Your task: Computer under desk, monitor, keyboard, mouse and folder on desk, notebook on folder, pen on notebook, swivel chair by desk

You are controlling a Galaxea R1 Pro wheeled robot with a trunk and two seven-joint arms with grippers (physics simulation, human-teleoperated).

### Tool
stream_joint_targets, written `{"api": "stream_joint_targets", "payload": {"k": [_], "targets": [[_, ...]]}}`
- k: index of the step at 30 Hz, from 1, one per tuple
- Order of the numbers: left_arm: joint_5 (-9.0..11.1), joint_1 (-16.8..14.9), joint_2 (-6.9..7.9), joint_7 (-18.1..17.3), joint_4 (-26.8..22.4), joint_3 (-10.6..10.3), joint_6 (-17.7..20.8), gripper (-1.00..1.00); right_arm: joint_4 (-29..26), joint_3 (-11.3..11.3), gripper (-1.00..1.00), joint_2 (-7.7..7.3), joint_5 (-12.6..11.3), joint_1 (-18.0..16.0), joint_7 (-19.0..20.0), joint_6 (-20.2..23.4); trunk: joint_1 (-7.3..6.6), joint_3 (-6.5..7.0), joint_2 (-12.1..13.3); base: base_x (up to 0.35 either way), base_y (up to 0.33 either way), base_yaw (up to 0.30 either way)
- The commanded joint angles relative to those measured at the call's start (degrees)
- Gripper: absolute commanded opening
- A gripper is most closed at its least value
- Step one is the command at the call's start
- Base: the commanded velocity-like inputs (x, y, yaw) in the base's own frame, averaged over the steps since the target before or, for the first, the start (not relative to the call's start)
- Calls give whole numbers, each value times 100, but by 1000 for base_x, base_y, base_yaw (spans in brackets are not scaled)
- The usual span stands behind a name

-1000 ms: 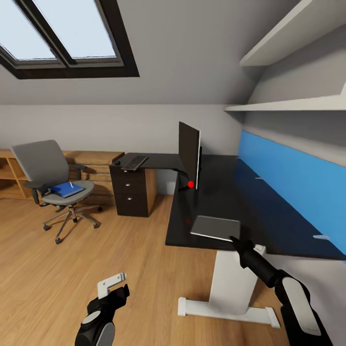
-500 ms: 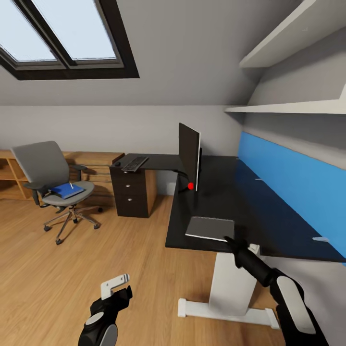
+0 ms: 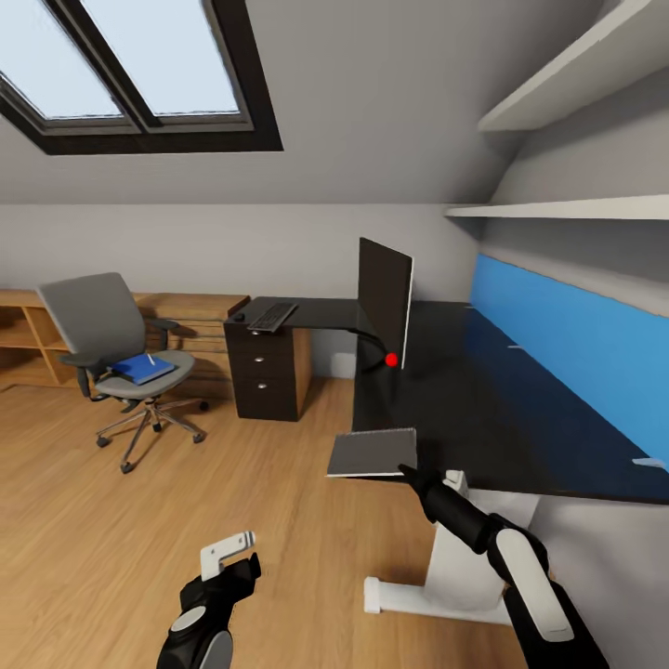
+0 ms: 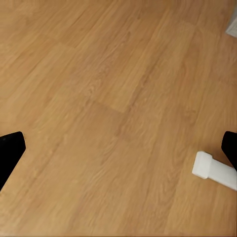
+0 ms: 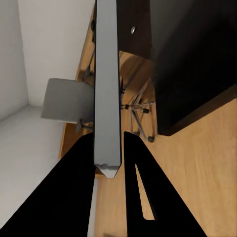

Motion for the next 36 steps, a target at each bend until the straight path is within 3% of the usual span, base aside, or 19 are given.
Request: {"api": "stream_joint_targets", "payload": {"k": [1,13,33,36], "targets": [[49,-4,1,48,-2,-11,4,100,-2,-4,-100,-2,7,-5,20,29,-1,-6,-3,0,329,0],[49,-4,6,41,33,-83,-459,100,10,0,-100,-12,24,-5,38,19,-220,174,398,0,322,0],[58,-4,7,23,47,-101,-491,100,12,-10,-100,-17,29,-4,39,-9,-659,533,1200,40,321,0],[58,-4,7,22,74,-157,-490,100,9,-14,-100,-15,32,-5,39,-13,-659,533,1200,238,259,0]]}}
